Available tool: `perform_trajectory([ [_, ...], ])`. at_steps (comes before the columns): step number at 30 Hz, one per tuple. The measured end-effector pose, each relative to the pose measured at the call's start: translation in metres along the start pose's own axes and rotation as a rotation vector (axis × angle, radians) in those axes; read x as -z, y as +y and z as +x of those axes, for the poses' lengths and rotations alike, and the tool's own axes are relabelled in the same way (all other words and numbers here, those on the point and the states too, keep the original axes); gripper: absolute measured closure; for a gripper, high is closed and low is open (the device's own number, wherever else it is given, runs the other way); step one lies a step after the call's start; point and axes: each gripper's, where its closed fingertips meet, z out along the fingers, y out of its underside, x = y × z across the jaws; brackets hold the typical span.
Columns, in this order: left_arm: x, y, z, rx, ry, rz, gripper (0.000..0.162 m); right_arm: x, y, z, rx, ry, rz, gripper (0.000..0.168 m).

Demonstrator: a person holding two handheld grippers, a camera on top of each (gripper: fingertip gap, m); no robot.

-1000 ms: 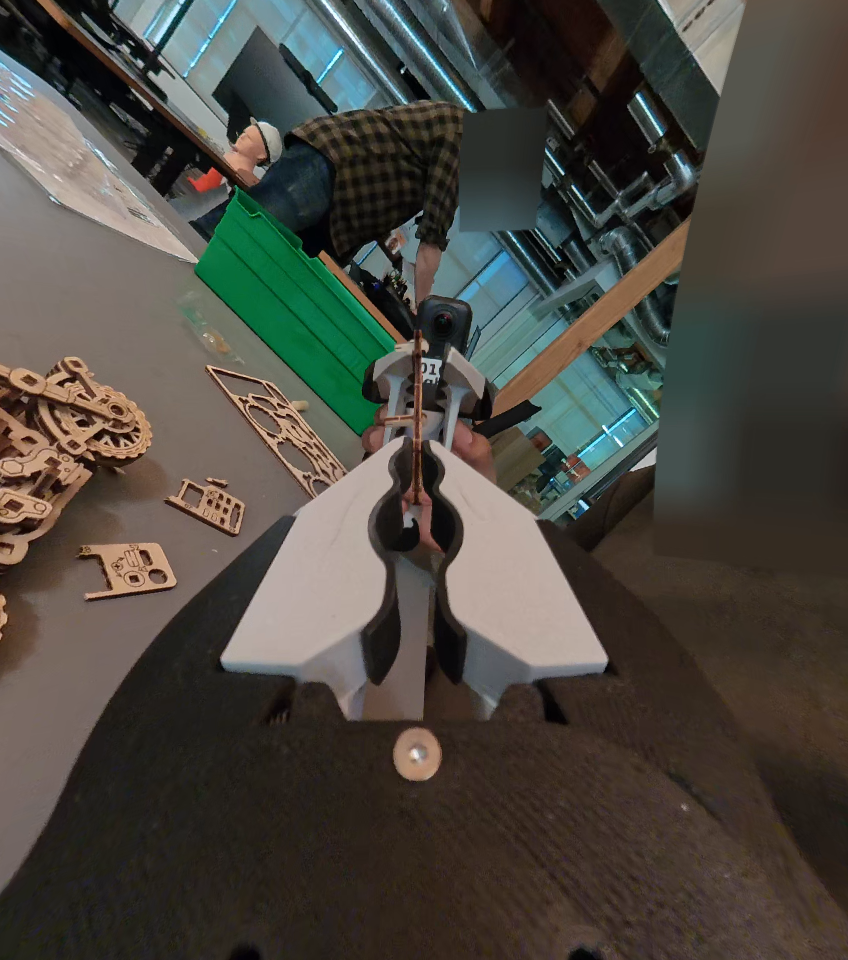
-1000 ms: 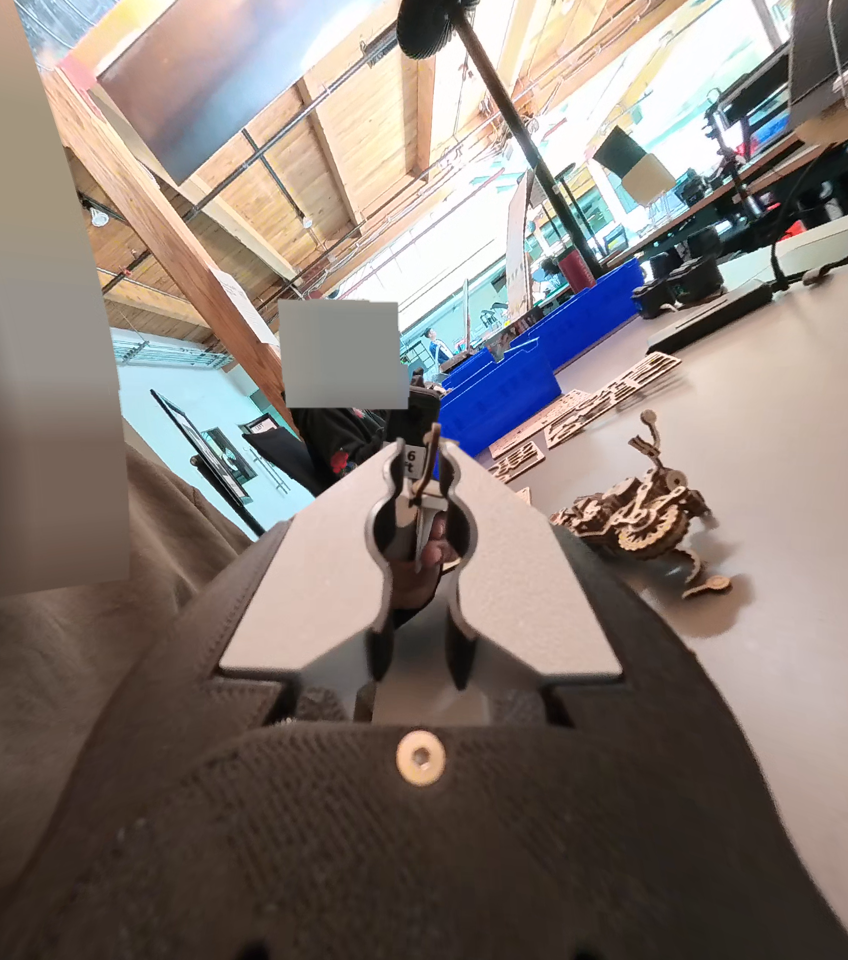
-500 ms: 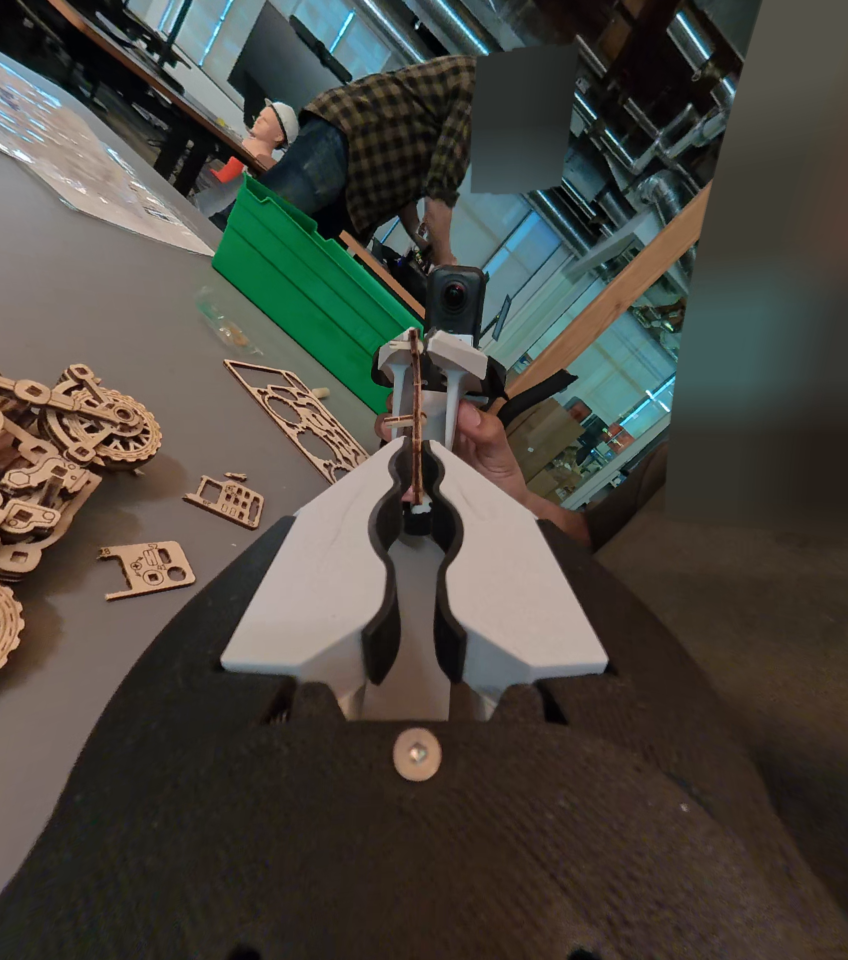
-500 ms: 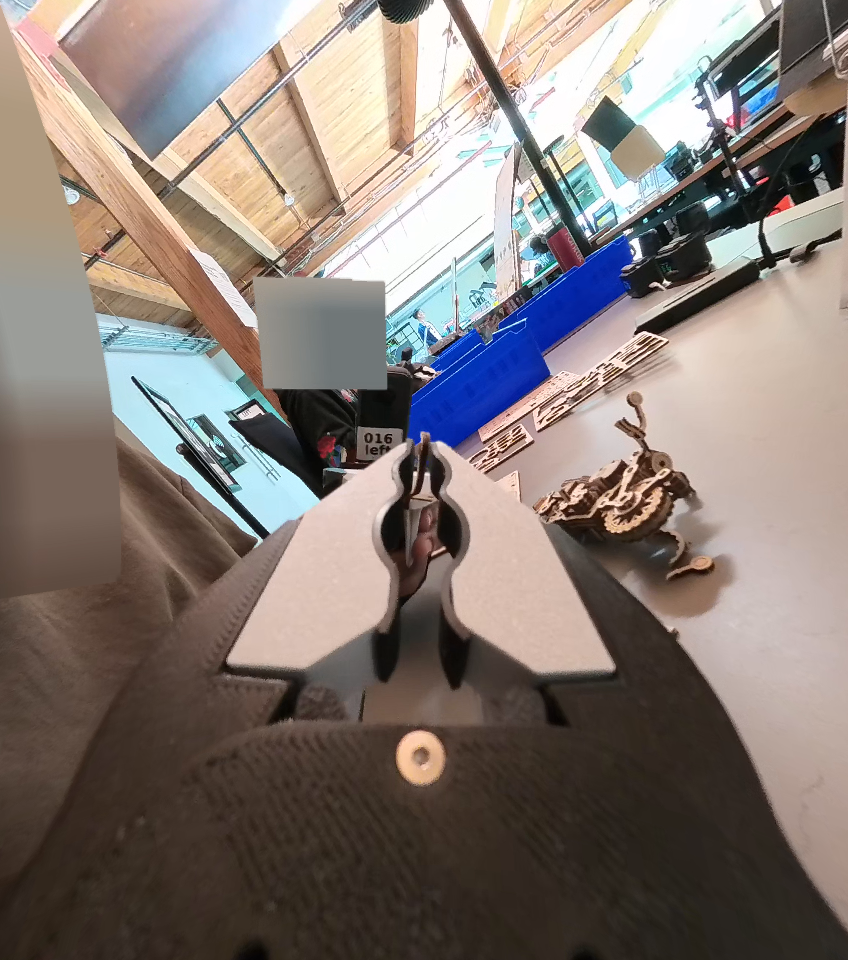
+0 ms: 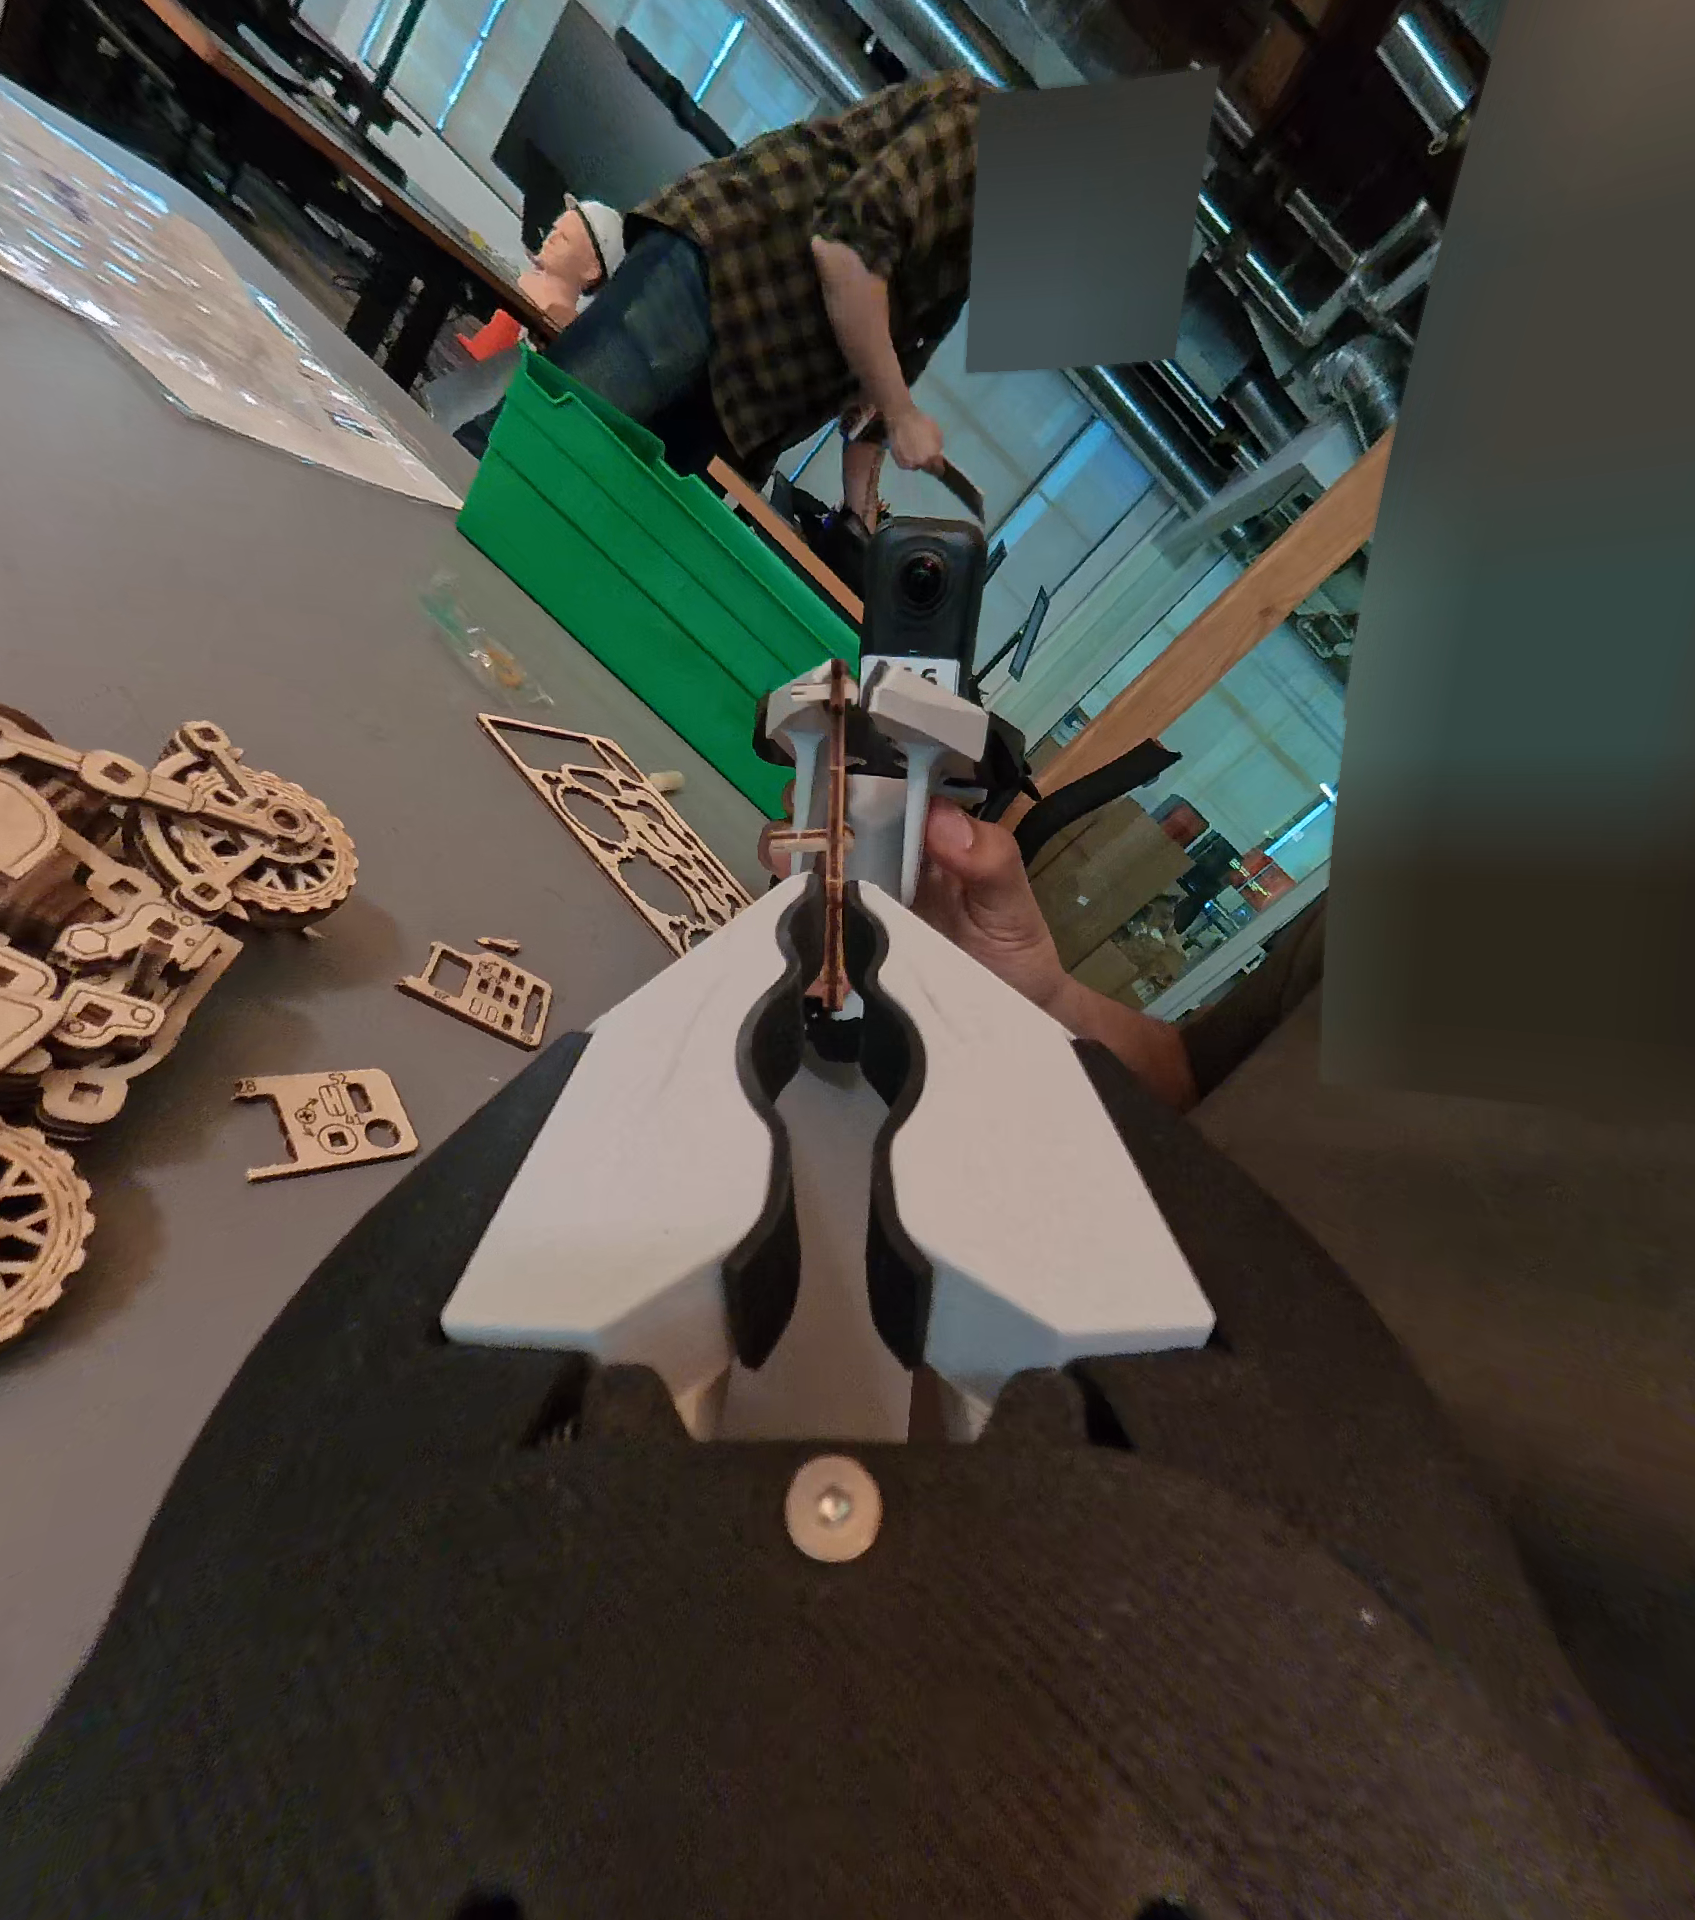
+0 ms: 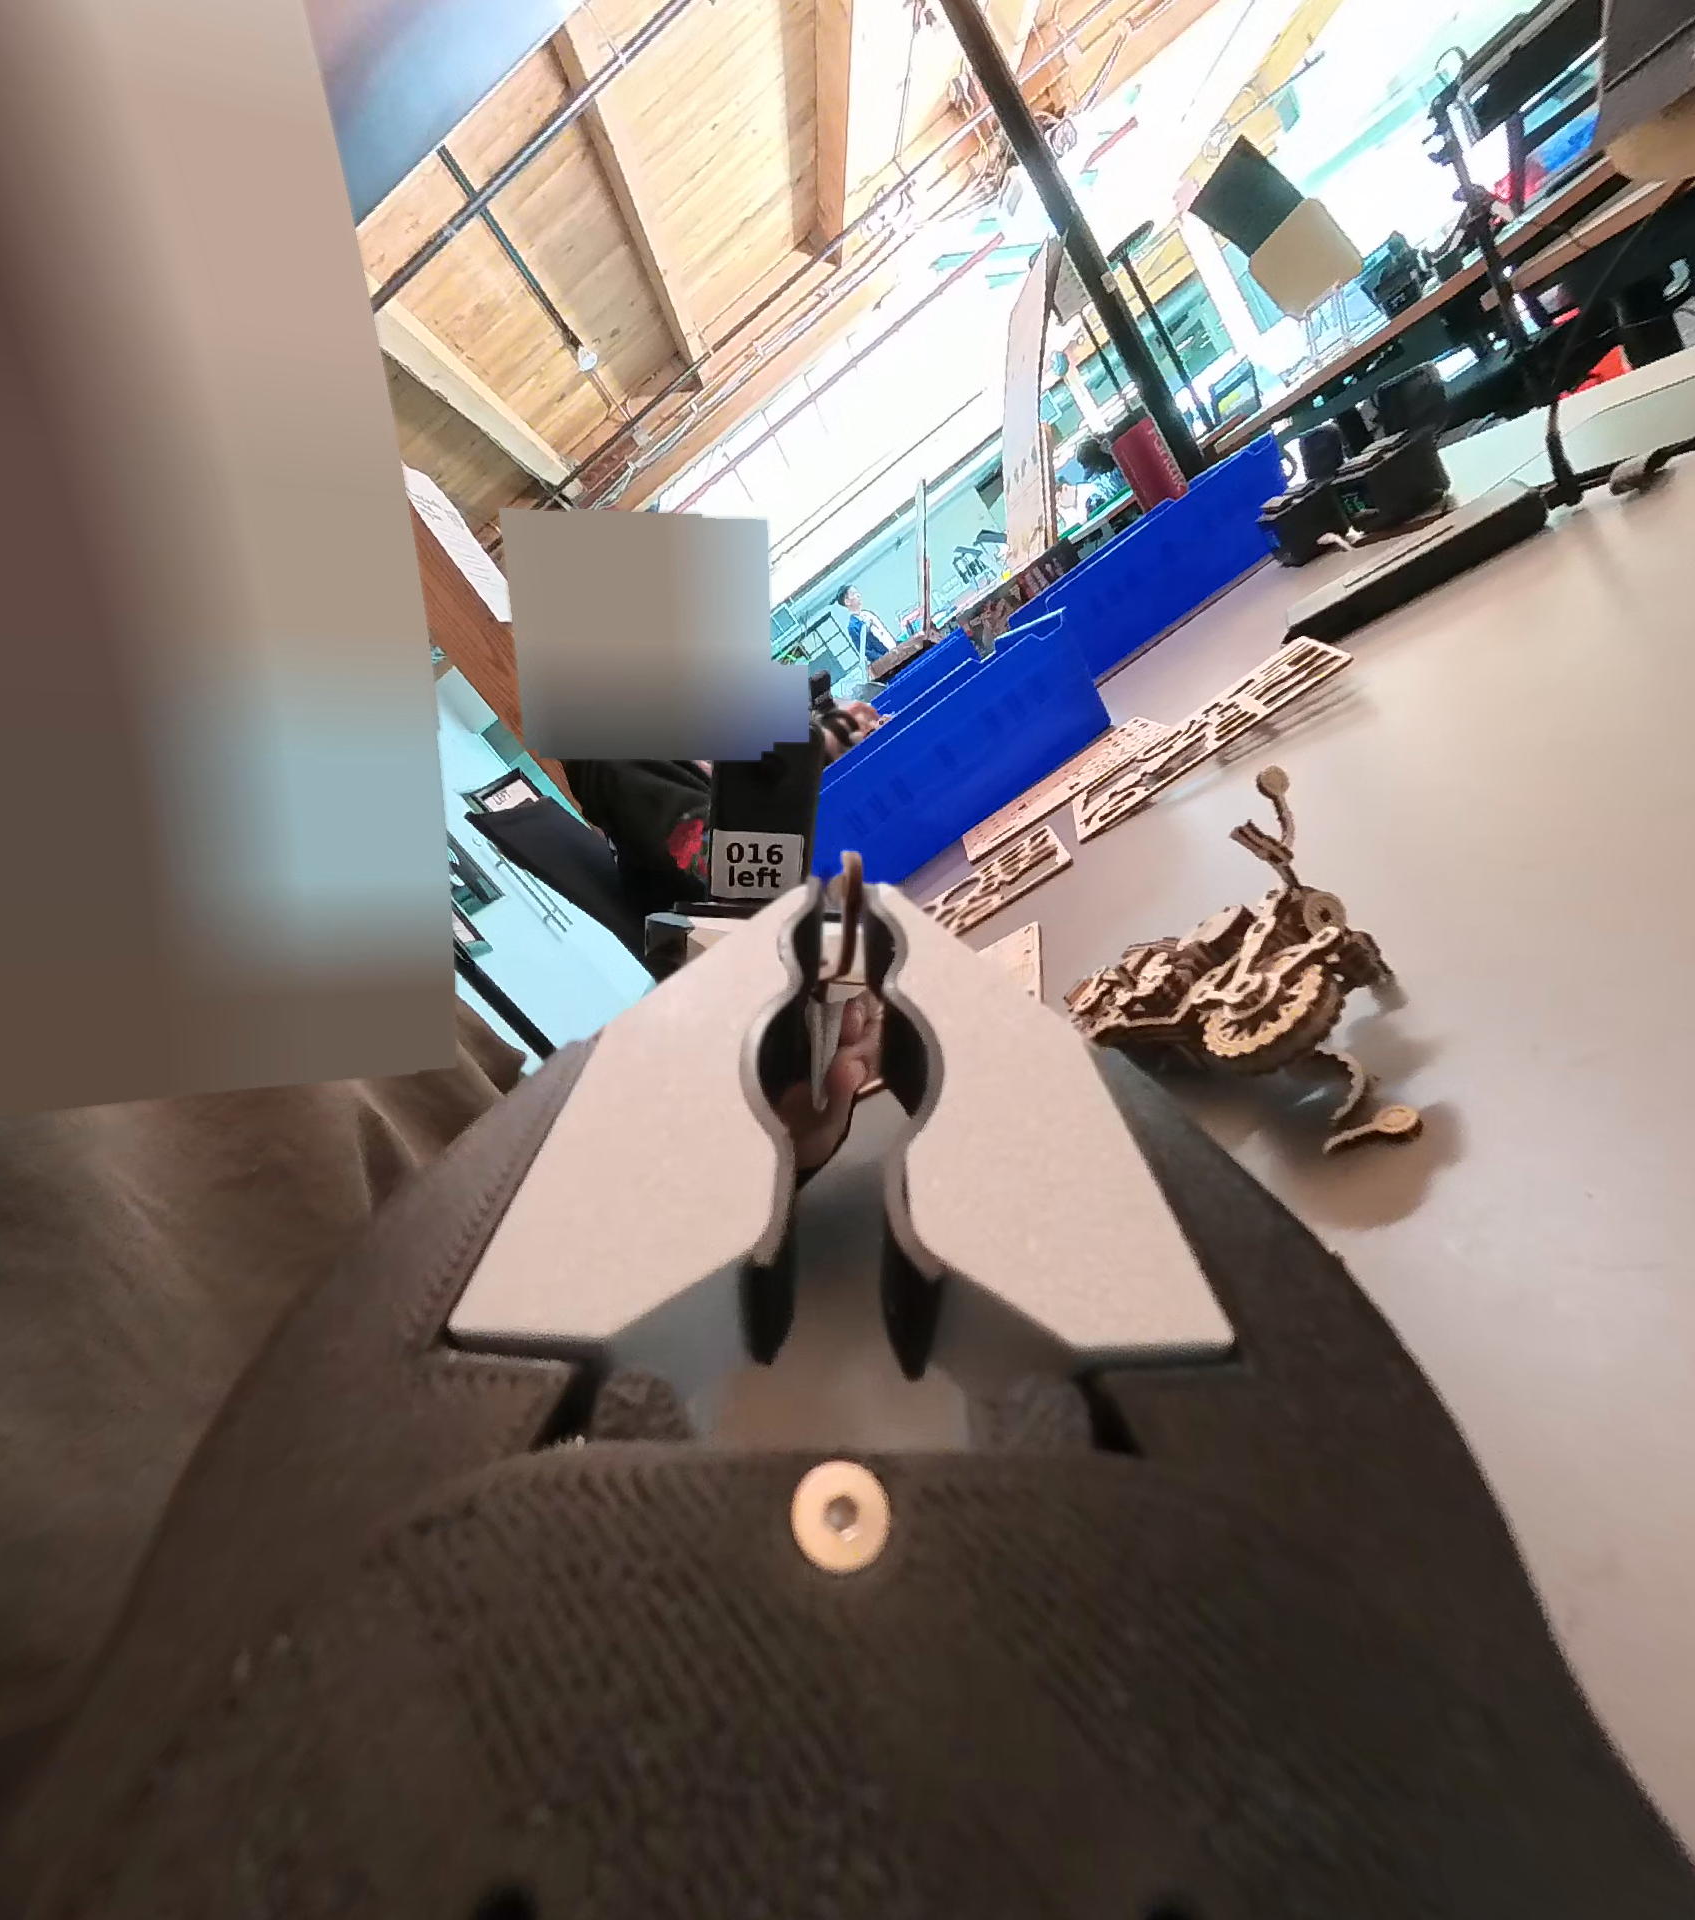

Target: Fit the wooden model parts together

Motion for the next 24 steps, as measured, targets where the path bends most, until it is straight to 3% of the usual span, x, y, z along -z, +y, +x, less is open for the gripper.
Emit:
perform_trajectory([
  [18, 0.02, -0.013, -0.034, 0.253, -0.046, 0.031, 0.162, -0.031, 0.007, 0.04, -0.135, 0.023, -0.096, 0.162],
  [24, 0.037, -0.025, -0.057, 0.368, -0.073, 0.089, 0.162, -0.033, 0.007, 0.059, -0.008, 0.089, -0.176, 0.155],
])
